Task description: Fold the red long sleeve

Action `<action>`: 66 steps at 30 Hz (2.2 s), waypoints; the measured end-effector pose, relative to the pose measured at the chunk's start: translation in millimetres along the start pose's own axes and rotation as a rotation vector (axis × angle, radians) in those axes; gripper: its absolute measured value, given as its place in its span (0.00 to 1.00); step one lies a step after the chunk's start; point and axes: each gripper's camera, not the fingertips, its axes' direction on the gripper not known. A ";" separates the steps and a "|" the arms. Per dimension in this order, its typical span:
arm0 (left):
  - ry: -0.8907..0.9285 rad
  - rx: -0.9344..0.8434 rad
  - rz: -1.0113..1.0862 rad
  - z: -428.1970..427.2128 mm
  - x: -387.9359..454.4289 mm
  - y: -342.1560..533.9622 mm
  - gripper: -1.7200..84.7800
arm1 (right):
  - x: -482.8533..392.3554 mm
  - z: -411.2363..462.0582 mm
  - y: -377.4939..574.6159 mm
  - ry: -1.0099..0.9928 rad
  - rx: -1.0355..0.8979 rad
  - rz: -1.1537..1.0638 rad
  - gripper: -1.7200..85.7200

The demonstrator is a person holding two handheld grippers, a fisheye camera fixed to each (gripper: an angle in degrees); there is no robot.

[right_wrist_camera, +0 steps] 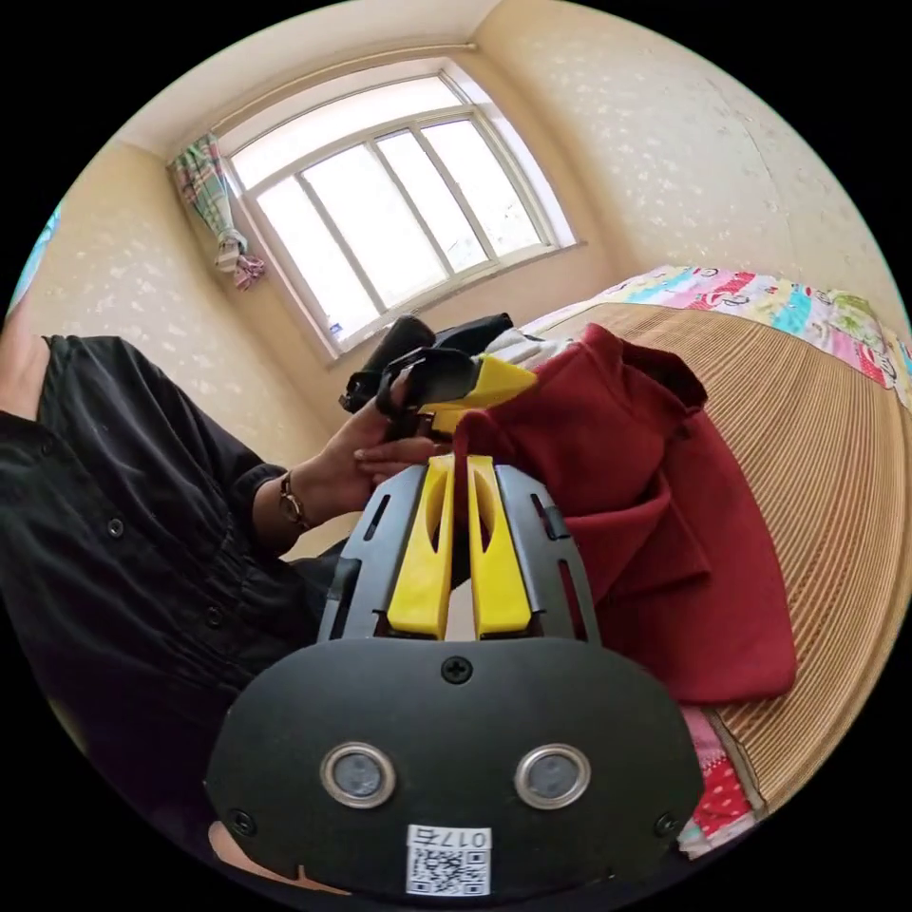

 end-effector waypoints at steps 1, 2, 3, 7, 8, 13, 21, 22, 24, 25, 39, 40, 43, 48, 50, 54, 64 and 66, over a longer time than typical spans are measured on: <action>-0.001 -0.007 -0.058 -2.6 -10.8 4.0 0.15 | 1.1 10.5 6.2 -0.016 -0.027 0.010 0.05; -0.031 0.022 -0.106 -10.9 -16.1 12.0 0.11 | 1.4 11.4 12.5 -0.027 -0.026 0.014 0.05; -0.053 0.043 -0.107 -17.1 -14.7 16.4 0.09 | 1.2 7.6 15.4 -0.041 -0.011 0.012 0.05; -0.080 0.096 0.367 -78.7 74.3 26.0 0.05 | 0.9 -63.9 28.4 -0.210 0.186 -0.045 0.04; -0.070 0.130 0.540 -107.2 112.3 28.4 0.05 | -0.5 -88.1 32.0 -0.210 0.233 -0.067 0.04; 0.303 0.373 0.910 -221.7 195.7 28.3 0.04 | -13.8 -153.0 40.9 -0.009 0.370 -0.127 0.04; 0.995 0.335 0.992 -228.9 220.6 9.0 0.03 | -18.1 -168.8 49.4 -0.060 0.507 -0.064 0.06; 1.055 0.337 0.971 -223.9 218.0 11.6 0.03 | -15.3 -170.4 57.6 -0.105 0.546 -0.055 0.07; 1.142 0.326 0.965 -219.3 214.8 16.3 0.03 | -9.2 -170.9 67.4 -0.141 0.560 -0.027 0.08; 1.174 0.301 0.967 -217.5 216.1 19.5 0.03 | -6.0 -170.1 71.2 -0.138 0.544 -0.003 0.09; 1.246 0.180 0.873 -178.3 252.5 44.2 0.03 | -76.0 -40.6 40.6 0.181 0.049 -0.038 0.07; 1.229 0.202 0.887 -187.5 252.8 47.8 0.03 | -80.9 -52.2 41.2 0.370 0.065 -0.006 0.06; 1.154 0.262 0.938 -210.9 258.1 56.3 0.03 | -109.0 -118.7 45.1 0.331 0.357 -0.105 0.05; 1.190 0.279 0.971 -205.0 268.1 56.8 0.03 | -108.0 -114.1 20.7 -0.077 0.325 -0.234 0.12; 1.258 0.259 0.961 -183.7 272.1 51.9 0.03 | -100.9 -49.0 8.1 -0.076 0.191 -0.188 0.20; 1.330 0.219 0.891 -145.6 275.8 40.8 0.03 | -109.8 40.2 -3.4 -0.223 0.090 -0.227 0.15; 0.311 0.382 0.819 -225.8 301.1 69.7 0.04 | -267.5 -116.7 -37.0 0.735 0.702 -0.066 0.07; 0.124 0.482 0.788 -210.3 311.3 83.8 0.04 | -296.3 -112.8 -34.1 0.760 0.837 -0.087 0.07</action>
